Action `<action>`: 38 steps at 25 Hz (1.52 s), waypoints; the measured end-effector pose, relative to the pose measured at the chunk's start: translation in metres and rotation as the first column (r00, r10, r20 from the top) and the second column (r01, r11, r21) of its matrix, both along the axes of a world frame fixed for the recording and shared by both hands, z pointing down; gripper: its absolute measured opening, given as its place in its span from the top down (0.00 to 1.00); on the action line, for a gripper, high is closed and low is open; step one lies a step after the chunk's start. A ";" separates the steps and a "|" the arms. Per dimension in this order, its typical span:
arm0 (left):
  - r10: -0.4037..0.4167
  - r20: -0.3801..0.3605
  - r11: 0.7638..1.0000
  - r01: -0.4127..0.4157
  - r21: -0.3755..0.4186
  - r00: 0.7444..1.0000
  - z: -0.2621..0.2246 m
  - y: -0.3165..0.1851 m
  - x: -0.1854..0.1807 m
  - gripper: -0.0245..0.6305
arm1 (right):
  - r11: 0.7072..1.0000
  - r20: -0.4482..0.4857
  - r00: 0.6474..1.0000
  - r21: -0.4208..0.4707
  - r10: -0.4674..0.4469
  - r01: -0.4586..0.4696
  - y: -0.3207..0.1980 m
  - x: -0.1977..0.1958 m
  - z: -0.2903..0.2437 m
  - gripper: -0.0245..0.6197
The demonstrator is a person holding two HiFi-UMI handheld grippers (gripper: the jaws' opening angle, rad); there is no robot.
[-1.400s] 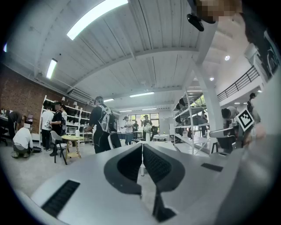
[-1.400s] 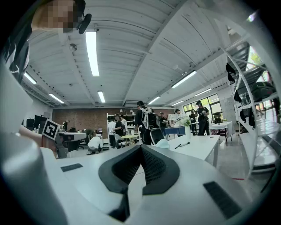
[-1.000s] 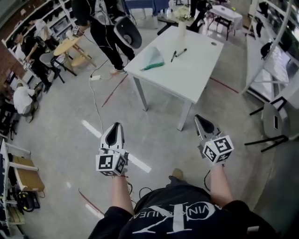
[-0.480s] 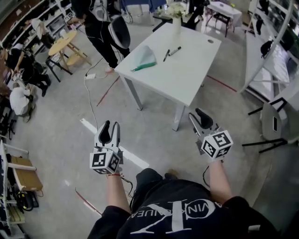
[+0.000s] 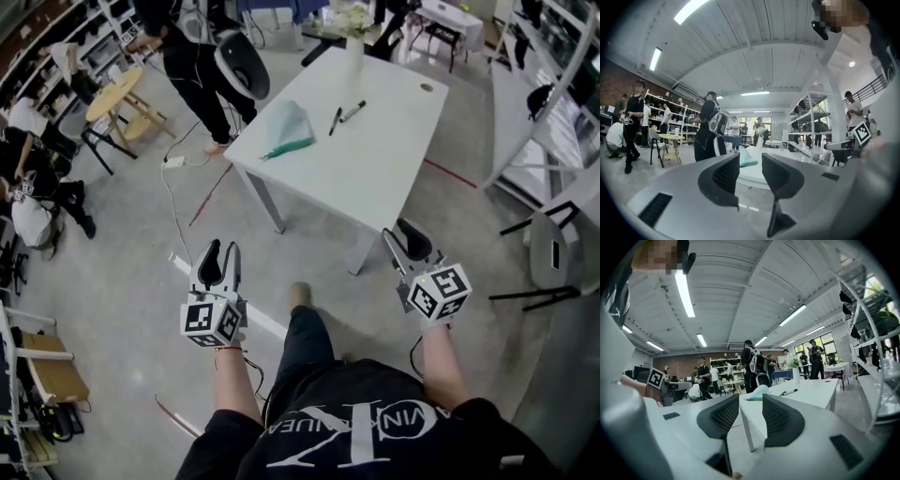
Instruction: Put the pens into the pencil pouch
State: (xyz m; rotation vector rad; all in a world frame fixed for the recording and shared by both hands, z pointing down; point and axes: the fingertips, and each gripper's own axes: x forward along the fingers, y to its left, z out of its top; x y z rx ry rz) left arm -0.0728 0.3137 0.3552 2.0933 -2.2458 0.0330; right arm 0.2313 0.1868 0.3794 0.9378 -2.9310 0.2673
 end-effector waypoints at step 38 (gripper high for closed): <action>0.470 -0.042 0.851 -0.465 -0.243 0.882 0.099 -0.321 -0.104 0.69 | 0.948 -0.203 0.967 -0.246 0.151 -0.200 -0.230 -0.180 0.082 0.72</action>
